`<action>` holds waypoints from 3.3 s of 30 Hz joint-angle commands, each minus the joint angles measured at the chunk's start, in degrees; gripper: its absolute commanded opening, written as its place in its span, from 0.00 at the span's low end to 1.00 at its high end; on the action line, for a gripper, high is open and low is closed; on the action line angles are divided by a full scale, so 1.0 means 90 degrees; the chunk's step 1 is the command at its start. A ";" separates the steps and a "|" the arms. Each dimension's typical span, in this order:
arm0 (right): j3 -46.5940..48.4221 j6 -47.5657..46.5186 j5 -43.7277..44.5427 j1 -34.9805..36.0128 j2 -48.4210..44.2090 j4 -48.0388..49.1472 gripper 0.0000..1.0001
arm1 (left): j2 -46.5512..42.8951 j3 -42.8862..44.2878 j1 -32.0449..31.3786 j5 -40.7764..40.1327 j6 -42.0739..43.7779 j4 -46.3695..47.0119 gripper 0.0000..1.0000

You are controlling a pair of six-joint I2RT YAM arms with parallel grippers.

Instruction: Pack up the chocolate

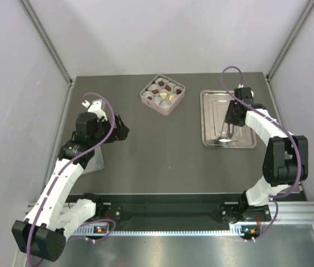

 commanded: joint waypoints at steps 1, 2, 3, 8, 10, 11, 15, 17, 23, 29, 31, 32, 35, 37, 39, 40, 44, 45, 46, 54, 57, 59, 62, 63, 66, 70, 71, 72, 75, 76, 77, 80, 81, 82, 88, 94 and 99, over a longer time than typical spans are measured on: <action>0.0457 -0.0053 -0.0091 -0.0006 -0.0493 0.0078 0.38 | -0.0036 0.0009 0.0025 0.0024 0.0005 0.0297 0.99; 0.0486 -0.0043 -0.0101 0.0013 -0.0532 0.0030 0.38 | -0.0036 0.0009 0.0025 0.0034 0.0005 0.0297 0.99; 0.0535 -0.0043 -0.0111 0.0023 -0.0552 0.0000 0.38 | -0.0046 0.0009 0.0025 0.0024 0.0005 0.0307 0.99; 0.0720 -0.0043 -0.0140 0.0198 -0.0640 -0.0127 0.38 | -0.0046 0.0009 0.0034 0.0024 0.0005 0.0297 0.99; 0.0799 -0.0024 -0.0140 0.0277 -0.0659 -0.0186 0.38 | -0.0046 0.0009 0.0034 0.0024 0.0005 0.0307 0.99; 0.0886 -0.0024 -0.0150 0.0374 -0.0659 -0.0215 0.38 | -0.0056 0.0009 0.0034 0.0024 0.0005 0.0307 0.99; 0.1082 -0.0053 -0.0052 0.0550 -0.0611 -0.0303 0.38 | -0.0046 0.0009 0.0034 0.0024 0.0005 0.0307 0.99; 0.1160 -0.0121 0.0064 0.0551 -0.0571 -0.0332 0.39 | -0.0056 0.0009 0.0034 0.0034 0.0005 0.0317 0.99; 0.1083 -0.0151 0.0475 0.0492 -0.0483 -0.0440 0.42 | -0.0056 0.0009 0.0034 0.0043 0.0005 0.0307 0.99; 0.1033 -0.0053 0.0387 0.0463 -0.0210 -0.0372 0.43 | -0.0056 0.0009 0.0034 0.0063 -0.0005 0.0307 0.99; 0.1053 -0.0014 0.0309 0.0424 -0.0103 -0.0352 0.43 | -0.0046 0.0009 0.0025 0.0053 -0.0005 0.0307 0.99; 0.1063 0.0034 0.0309 0.0433 -0.0054 -0.0342 0.43 | -0.0046 0.0009 0.0034 0.0044 -0.0005 0.0307 0.99; 0.1111 0.0122 0.0338 0.0414 0.0083 -0.0322 0.43 | -0.0046 0.0018 0.0034 0.0043 0.0005 0.0317 0.99; 0.1112 0.0200 0.0397 0.0375 0.0180 -0.0332 0.43 | -0.0036 0.0009 0.0034 0.0034 -0.0005 0.0307 0.99; 0.1102 0.0298 0.0377 0.0346 0.0229 -0.0332 0.43 | -0.0036 0.0009 0.0034 0.0034 -0.0005 0.0307 0.99; 0.1102 0.0308 0.0377 0.0336 0.0316 -0.0313 0.43 | -0.0036 0.0018 0.0034 0.0043 -0.0005 0.0307 0.99; 0.1150 0.0367 0.0387 0.0316 0.0503 -0.0283 0.43 | -0.0036 0.0018 0.0034 0.0034 0.0005 0.0307 0.99; 0.1170 0.0367 0.0377 0.0307 0.0580 -0.0283 0.43 | -0.0036 0.0018 0.0034 0.0034 0.0005 0.0317 0.99; 0.1209 0.0376 0.0387 0.0307 0.0610 -0.0264 0.43 | -0.0036 0.0018 0.0034 0.0034 0.0005 0.0307 0.99; 0.1414 0.0347 0.0455 0.0287 0.0873 -0.0234 0.43 | -0.0017 0.0018 0.0034 0.0014 0.0005 0.0297 0.99; 0.1473 0.0308 0.0495 0.0277 0.0971 -0.0215 0.42 | -0.0036 0.0018 0.0034 0.0014 0.0005 0.0297 0.99; 0.1521 0.0289 0.0485 0.0258 0.1020 -0.0215 0.42 | -0.0017 0.0018 0.0034 0.0014 0.0005 0.0297 0.99; 0.1570 0.0259 0.0475 0.0248 0.1089 -0.0215 0.38 | 0.0002 0.0028 0.0034 0.0004 0.0005 0.0297 0.99; 0.1600 0.0250 0.0475 0.0248 0.1108 -0.0205 0.36 | 0.0003 0.0028 0.0034 0.0014 0.0005 0.0297 0.99; 0.1658 0.0181 0.0494 0.0238 0.1147 -0.0205 0.32 | 0.0003 0.0028 0.0034 0.0014 0.0005 0.0297 0.99; 0.1746 0.0055 0.0504 0.0228 0.1157 -0.0205 0.25 | -0.0007 0.0028 0.0034 0.0014 0.0005 0.0297 0.99; 0.1746 0.0045 0.0495 0.0238 0.1148 -0.0215 0.24 | -0.0007 0.0028 0.0034 0.0004 0.0005 0.0297 0.99; 0.1746 0.0035 0.0485 0.0238 0.1109 -0.0205 0.24 | -0.0007 0.0028 0.0034 0.0004 0.0005 0.0297 0.99; 0.1717 -0.0024 0.0436 0.0238 0.1001 -0.0225 0.22 | -0.0007 0.0028 0.0034 0.0014 0.0005 0.0297 0.99; 0.1707 -0.0043 0.0446 0.0248 0.0962 -0.0244 0.22 | -0.0017 0.0028 0.0034 0.0014 0.0005 0.0297 0.99; 0.1698 -0.0063 0.0475 0.0238 0.0894 -0.0264 0.22 | -0.0017 0.0028 0.0044 0.0014 0.0005 0.0297 0.99; 0.1707 -0.0160 0.0602 0.0219 0.0777 -0.0322 0.28 | -0.0027 0.0028 0.0034 0.0024 0.0005 0.0297 0.99; 0.1736 -0.0199 0.0602 0.0190 0.0767 -0.0332 0.30 | -0.0036 0.0019 0.0034 0.0024 0.0005 0.0297 0.99; 0.1756 -0.0229 0.0573 0.0151 0.0747 -0.0351 0.34 | -0.0036 0.0018 0.0034 0.0014 0.0005 0.0297 0.99; 0.1912 -0.0404 -0.0032 -0.0201 0.0737 -0.0391 0.41 | -0.0046 0.0018 0.0034 0.0024 0.0005 0.0297 0.99; 0.2039 -0.0541 -0.0471 -0.0416 0.0913 -0.0391 0.43 | -0.0036 0.0028 0.0034 0.0014 0.0005 0.0297 0.99; 0.2195 -0.0610 -0.0697 -0.0416 0.1128 -0.0391 0.45 | -0.0027 0.0028 0.0035 0.0024 0.0005 0.0297 0.99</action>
